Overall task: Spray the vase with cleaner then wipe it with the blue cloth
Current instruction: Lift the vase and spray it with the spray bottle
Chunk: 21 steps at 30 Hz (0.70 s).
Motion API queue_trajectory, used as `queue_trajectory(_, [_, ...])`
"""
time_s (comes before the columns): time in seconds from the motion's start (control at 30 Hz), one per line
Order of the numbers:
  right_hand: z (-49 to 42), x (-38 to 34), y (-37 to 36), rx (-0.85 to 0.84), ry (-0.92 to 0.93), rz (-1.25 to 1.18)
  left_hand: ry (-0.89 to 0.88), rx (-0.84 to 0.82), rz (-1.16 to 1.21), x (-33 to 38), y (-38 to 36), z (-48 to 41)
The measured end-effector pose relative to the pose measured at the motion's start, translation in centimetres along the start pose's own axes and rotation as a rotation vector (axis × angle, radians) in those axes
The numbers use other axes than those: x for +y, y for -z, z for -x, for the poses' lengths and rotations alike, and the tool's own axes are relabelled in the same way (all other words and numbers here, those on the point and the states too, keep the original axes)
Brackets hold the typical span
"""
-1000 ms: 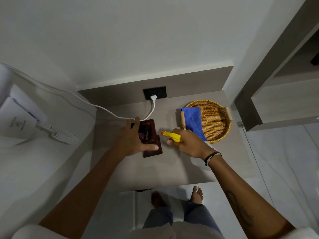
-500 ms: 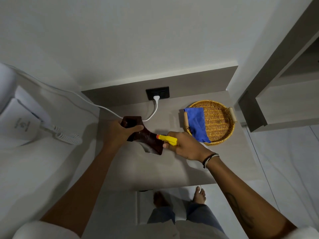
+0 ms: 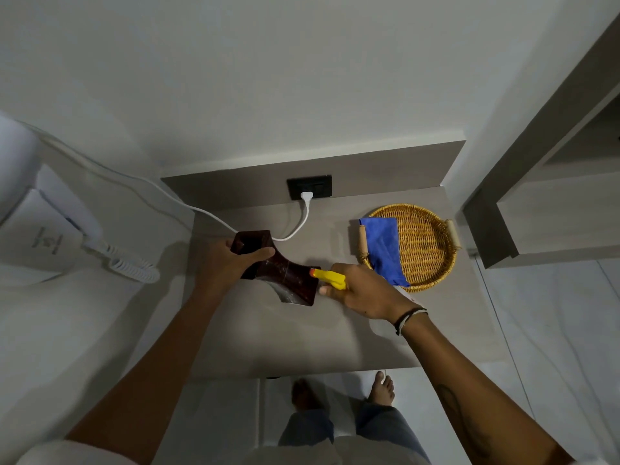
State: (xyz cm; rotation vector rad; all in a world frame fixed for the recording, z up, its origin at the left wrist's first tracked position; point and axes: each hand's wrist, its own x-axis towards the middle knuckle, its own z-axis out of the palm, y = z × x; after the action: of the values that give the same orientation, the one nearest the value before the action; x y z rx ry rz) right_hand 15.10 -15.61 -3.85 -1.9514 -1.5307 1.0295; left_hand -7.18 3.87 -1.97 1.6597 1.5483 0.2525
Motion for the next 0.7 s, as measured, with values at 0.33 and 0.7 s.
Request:
queue_trajectory(0.33, [4.2,7.3,9.8,0.601,-0.134,-0.042,-0.179,0.013,-0.171,-0.4,-0.3,0.2])
queue_trajectory(0.7, [-1.5,14.3,10.1,0.765,-0.157,-0.155,-0.457,-0.249,-0.297,0.2,-1.5,1.3])
